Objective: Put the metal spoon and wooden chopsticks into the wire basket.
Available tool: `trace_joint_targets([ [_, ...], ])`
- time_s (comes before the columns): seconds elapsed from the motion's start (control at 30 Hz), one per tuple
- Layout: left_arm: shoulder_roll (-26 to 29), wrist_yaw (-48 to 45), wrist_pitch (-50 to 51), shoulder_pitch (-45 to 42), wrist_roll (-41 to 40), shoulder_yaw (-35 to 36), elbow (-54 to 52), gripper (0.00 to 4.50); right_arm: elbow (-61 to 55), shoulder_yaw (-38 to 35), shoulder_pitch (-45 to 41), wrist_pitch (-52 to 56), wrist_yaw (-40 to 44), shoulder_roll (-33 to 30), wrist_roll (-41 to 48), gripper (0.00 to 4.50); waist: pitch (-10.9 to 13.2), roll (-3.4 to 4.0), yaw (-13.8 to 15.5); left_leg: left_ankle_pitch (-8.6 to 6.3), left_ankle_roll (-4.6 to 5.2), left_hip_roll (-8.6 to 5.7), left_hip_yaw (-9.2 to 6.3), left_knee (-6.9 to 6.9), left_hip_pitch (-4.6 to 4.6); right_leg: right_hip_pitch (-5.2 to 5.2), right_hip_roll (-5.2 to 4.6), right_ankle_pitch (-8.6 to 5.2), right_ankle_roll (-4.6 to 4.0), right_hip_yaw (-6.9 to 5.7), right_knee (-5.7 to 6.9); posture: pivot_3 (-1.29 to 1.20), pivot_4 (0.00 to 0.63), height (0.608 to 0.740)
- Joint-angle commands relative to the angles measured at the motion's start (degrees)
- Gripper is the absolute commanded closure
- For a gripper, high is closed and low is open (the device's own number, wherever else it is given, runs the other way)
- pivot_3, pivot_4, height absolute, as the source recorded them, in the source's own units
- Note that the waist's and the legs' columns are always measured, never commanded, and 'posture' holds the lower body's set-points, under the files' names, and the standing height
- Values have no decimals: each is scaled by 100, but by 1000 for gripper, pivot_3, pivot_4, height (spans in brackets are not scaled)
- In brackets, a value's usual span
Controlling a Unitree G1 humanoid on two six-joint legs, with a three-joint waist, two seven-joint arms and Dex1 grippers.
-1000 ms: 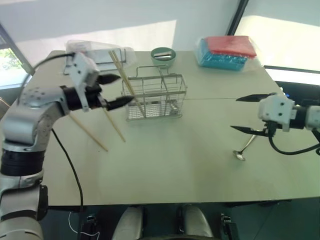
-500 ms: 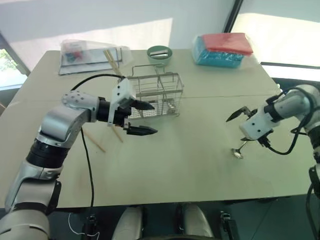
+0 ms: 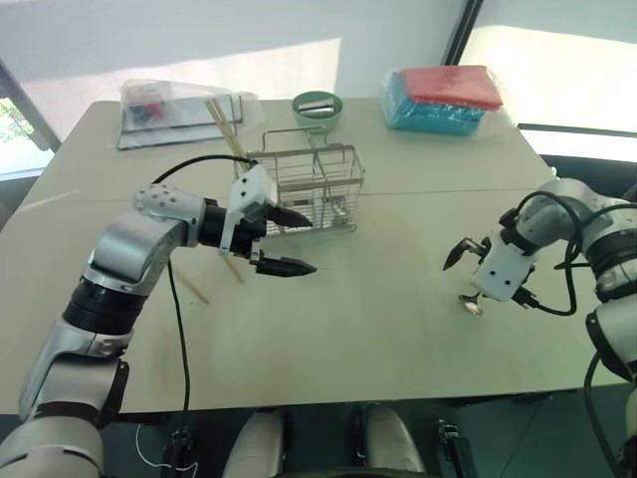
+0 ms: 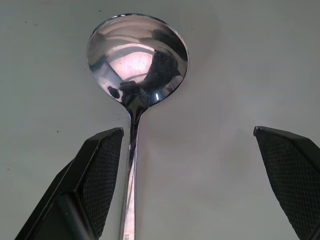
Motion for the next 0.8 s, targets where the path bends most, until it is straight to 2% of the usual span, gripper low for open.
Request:
trace_joint_targets([
  [0.03, 55, 63, 60, -108, -75, 222, -231, 9, 154, 27, -126, 82, 47, -13, -27, 164, 0, 0, -2, 0, 0, 0, 0, 0, 0, 0, 0, 0, 0, 0, 0, 0, 150, 667],
  [0.23, 16, 209, 208, -149, -154, 320, -298, 9, 381, -64, -132, 518, 446, 143, 215, 164, -1, 0, -12, 0, 0, 2, -2, 0, 3, 3, 4, 0, 0, 1, 3, 0, 150, 667],
  [0.27, 23, 210, 212, -141, -158, 335, -296, 0, 409, -141, -104, 683, 615, 208, 367, 397, -1, 0, -12, 1, 0, 3, -2, 0, 4, 3, 4, 0, 0, 0, 3, 0, 150, 667],
  [0.33, 37, 212, 212, -123, -168, 363, -304, 0, 426, -250, -57, 913, 877, 294, 598, 1028, -1, 0, -13, 1, -1, 4, -2, 0, 5, 5, 5, 0, 0, 0, 3, 0, 150, 667],
  [0.53, 34, 259, 283, -177, -240, 455, -303, 0, 280, -429, 70, 1225, 1388, 327, 950, 4129, -1, 0, -9, 3, -4, 4, -3, 1, 6, 6, 6, 1, -1, 0, 3, 0, 150, 667],
  [0.57, 32, 266, 298, -193, -251, 469, -304, 0, 240, -446, 83, 1263, 1343, 325, 938, 4441, -1, 0, -8, 3, -4, 4, -3, 1, 6, 6, 6, 1, 0, 0, 3, 0, 150, 667],
  [0.8, 10, 325, 296, -273, -254, 520, -248, 0, 84, -461, 180, 1401, 1453, 304, 1106, 4441, -1, 0, -10, 4, -6, 4, -3, 2, 6, 6, 6, 1, 0, 0, 4, 0, 150, 667],
])
